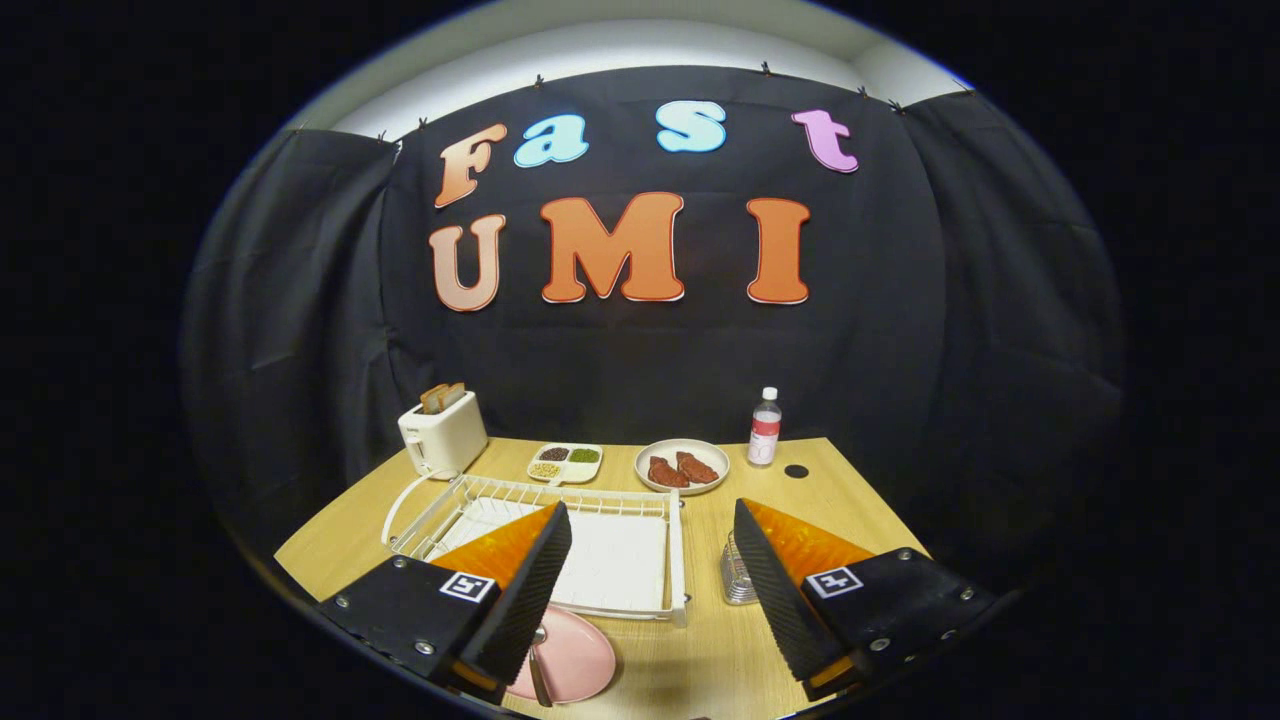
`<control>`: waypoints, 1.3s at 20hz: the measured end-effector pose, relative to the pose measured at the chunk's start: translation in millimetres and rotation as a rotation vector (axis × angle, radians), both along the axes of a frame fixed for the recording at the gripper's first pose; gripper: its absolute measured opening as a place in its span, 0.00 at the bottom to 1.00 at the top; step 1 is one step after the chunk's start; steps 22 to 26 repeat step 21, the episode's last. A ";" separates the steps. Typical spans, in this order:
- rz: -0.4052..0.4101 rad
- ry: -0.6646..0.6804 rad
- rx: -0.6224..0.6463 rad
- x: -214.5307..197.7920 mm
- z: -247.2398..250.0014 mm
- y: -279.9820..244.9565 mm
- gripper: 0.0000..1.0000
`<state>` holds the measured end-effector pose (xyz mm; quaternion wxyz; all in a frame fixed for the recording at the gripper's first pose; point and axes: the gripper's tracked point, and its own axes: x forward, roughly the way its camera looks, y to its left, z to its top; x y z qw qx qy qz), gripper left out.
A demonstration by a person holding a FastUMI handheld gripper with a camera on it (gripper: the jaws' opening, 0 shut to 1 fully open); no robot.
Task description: Take the plate from the dish rack, then take the spoon from the basket and place it into the plate.
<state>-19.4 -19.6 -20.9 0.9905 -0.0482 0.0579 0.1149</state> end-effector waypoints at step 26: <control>-0.015 0.010 0.064 12.0 3.2 -1.6 0.97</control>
